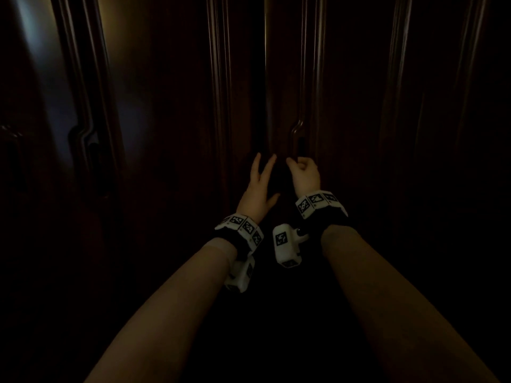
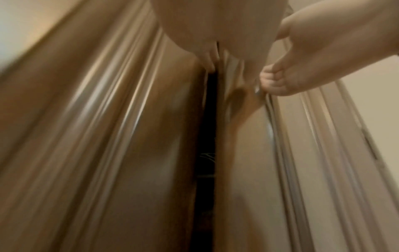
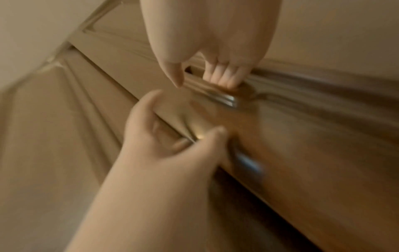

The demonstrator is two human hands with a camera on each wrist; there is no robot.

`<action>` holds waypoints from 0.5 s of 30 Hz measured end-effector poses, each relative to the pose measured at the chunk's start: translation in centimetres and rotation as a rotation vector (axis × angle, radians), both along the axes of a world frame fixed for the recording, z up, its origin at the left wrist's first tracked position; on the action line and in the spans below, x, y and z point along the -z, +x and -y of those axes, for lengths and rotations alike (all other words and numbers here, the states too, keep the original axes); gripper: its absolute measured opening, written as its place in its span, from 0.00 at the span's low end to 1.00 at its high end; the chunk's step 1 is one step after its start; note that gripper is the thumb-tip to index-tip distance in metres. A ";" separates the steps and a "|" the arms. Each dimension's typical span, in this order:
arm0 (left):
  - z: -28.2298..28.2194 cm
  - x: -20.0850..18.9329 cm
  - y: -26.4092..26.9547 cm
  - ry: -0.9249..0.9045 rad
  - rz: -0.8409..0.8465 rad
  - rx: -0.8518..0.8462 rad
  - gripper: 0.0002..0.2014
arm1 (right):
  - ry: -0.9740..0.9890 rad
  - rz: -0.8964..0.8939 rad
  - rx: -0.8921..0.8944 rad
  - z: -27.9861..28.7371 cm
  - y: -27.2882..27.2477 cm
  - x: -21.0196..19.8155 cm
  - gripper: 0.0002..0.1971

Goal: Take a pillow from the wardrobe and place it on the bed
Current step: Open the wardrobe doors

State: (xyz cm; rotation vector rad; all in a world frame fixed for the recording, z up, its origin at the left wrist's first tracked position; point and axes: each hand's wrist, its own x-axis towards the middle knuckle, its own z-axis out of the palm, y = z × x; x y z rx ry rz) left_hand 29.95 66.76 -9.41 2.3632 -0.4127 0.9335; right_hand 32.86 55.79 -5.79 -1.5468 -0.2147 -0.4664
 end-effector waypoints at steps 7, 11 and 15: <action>4.4 1.4 -5.4 -0.251 -0.145 0.126 0.17 | 0.061 0.064 -0.026 5.3 -5.8 1.3 0.25; 7.9 2.7 -10.0 0.141 -0.097 0.092 0.20 | 0.139 0.129 -0.065 9.6 -9.7 2.3 0.24; 12.1 4.1 -13.9 0.429 -0.067 0.130 0.28 | 0.124 0.184 -0.077 14.9 -12.9 3.3 0.28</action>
